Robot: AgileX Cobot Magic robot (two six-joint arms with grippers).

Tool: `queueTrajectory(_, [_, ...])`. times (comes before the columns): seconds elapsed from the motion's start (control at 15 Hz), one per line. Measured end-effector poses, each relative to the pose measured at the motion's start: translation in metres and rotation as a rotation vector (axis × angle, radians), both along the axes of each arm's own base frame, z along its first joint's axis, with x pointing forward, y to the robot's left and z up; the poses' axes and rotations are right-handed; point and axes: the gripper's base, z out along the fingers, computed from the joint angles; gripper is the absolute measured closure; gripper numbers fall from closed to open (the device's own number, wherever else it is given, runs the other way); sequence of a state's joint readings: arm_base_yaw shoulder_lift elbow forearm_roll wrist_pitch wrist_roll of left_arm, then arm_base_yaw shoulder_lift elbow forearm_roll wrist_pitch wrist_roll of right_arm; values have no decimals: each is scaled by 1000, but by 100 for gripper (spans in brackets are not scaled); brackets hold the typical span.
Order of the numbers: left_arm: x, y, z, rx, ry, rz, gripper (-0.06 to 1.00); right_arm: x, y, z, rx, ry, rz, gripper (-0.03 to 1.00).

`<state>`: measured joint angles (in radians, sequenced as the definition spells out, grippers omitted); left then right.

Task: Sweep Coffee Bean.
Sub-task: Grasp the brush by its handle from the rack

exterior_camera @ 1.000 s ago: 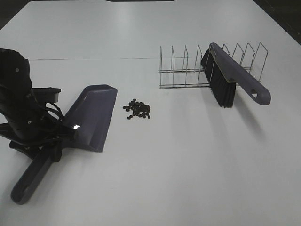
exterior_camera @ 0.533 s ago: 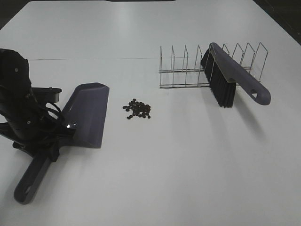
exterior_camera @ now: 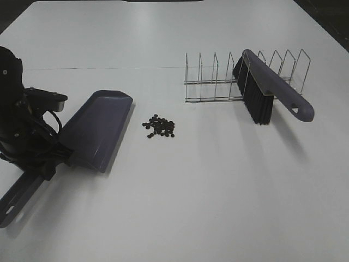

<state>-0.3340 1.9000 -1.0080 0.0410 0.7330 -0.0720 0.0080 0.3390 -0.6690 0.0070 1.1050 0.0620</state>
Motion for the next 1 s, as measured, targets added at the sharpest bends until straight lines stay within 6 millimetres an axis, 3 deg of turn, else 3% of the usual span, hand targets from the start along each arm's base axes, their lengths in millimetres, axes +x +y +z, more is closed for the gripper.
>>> queueTrajectory(0.2, [0,0,0,2,2,-1,61,29,0,28,0,48,0,21])
queueTrajectory(0.47, [0,0,0,2,2,-1,61,82,1,62,-2,181,0,21])
queueTrajectory(0.67, [0,0,0,3,3,-1,61,119,1,68,-5,275,3,21])
queueTrajectory(0.73, [0,0,0,3,5,-1,61,149,1,64,-17,337,17,21])
queueTrajectory(1.0, [-1,1,0,7,14,-1,61,213,2,50,-40,444,51,21])
